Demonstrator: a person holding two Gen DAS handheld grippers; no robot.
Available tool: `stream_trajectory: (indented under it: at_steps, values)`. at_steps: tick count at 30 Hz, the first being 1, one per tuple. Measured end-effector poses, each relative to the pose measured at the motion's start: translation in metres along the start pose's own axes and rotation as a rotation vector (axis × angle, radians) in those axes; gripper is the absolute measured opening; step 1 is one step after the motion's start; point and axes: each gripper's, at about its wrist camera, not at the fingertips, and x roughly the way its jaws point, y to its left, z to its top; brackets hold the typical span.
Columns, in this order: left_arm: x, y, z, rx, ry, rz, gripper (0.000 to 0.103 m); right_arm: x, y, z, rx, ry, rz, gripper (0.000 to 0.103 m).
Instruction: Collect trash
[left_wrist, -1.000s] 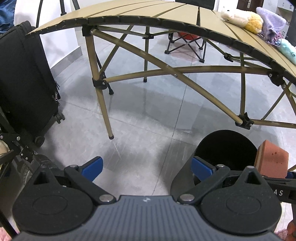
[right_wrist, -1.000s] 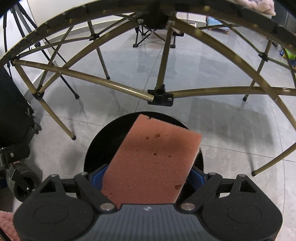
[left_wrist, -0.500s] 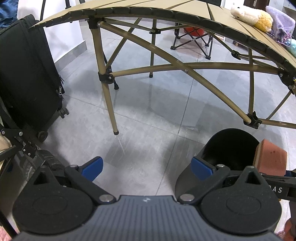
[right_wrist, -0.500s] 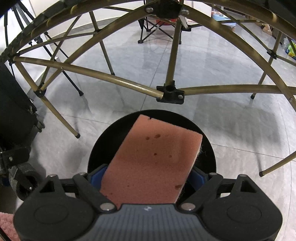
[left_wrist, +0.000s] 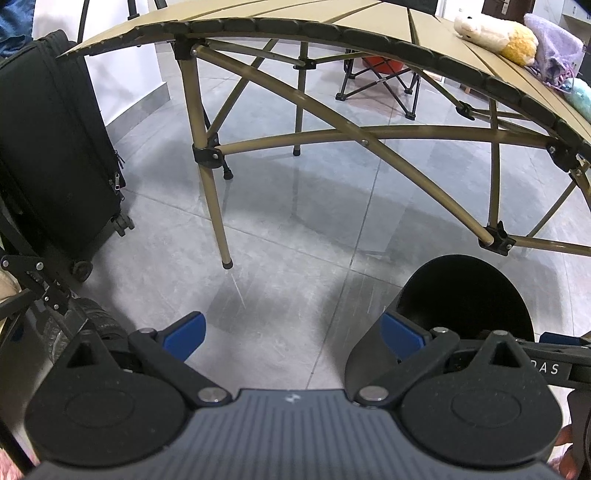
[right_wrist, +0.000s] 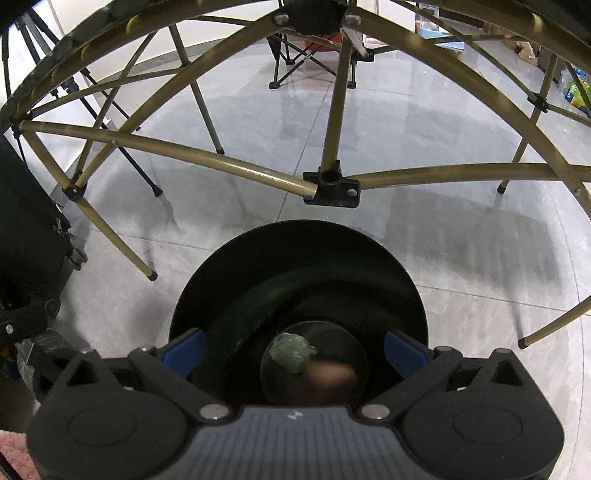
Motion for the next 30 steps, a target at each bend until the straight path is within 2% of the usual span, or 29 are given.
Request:
stream_trajectory:
  at_steps: [8,16,23,30]
  values:
    - [-0.011,-0.004,0.000,0.003,-0.028,-0.018,0.103,-0.008,-0.004,-0.002,0.004,-0.027,-0.002,0.103]
    - [-0.029,-0.010,-0.002,0.017,-0.081,-0.033,0.103,-0.041,-0.015,-0.009,0.017,-0.116,0.001,0.103]
    - [-0.063,-0.024,-0.001,0.038,-0.171,-0.068,0.103,-0.083,-0.023,-0.015,-0.009,-0.256,-0.034,0.103]
    - [-0.103,-0.044,0.007,0.059,-0.289,-0.118,0.103,-0.139,-0.032,-0.019,-0.030,-0.438,-0.033,0.103]
